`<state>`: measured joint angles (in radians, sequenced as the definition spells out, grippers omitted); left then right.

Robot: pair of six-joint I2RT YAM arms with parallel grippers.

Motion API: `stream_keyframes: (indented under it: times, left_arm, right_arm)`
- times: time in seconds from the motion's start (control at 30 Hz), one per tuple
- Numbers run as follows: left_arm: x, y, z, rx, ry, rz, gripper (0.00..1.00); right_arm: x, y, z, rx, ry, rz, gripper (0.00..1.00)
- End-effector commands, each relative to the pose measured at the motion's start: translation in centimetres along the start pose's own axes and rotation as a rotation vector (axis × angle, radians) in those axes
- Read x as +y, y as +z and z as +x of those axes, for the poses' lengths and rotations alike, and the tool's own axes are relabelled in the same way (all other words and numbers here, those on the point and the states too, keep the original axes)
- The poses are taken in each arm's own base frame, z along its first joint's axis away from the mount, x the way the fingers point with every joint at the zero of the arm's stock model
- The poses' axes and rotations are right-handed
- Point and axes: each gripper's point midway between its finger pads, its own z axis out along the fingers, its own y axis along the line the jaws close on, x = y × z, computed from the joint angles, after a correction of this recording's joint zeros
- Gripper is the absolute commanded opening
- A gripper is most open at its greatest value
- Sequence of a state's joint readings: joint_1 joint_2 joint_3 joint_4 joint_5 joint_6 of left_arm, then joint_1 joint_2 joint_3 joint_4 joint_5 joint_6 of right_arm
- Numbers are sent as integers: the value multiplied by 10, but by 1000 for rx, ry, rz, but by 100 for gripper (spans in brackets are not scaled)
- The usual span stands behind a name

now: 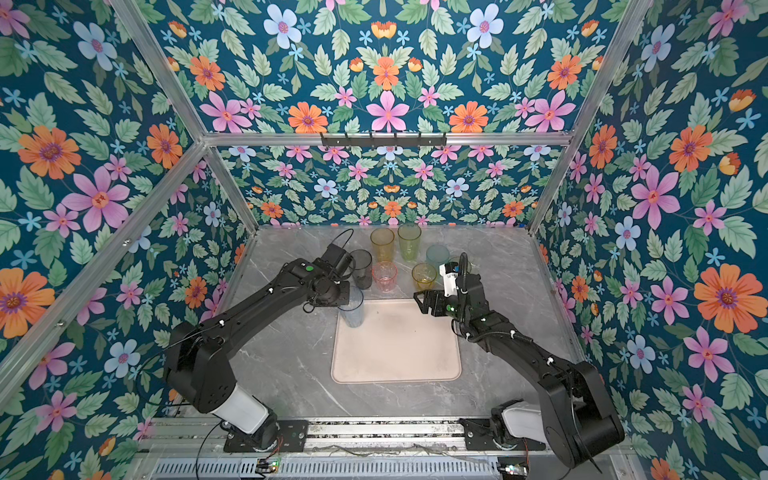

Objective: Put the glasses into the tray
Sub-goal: 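Open the left gripper to set the blue glass on the tray, lift away, then move the left gripper over the grey glass beside the pink glass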

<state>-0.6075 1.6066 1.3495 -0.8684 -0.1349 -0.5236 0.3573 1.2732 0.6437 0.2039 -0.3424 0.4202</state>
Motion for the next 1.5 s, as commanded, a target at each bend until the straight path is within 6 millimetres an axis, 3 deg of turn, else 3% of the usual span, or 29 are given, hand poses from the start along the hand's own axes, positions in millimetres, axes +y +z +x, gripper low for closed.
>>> stream_keyframes:
  times: [0.0,0.37,0.8,1.2,1.47]
  left_arm:
    - [3,1,0,1,0,-14,2]
    - [2,-2,-2,-2,-11,-9,26]
    - [1,-24,-19,-63,-27,6,36]
    - [7,-68,-70,-209,-84,58,44]
    - [8,-78,-109,-256,-106,120,50]
  right_arm:
    - [2,-2,-6,-22,-4,5,91]
    - [-2,-2,-5,-18,0,22,91]
    - [-3,-1,-5,-14,1,26,91]
    - [7,-3,-6,-29,-23,-10,91]
    - [14,-3,-6,-34,-45,-31,91]
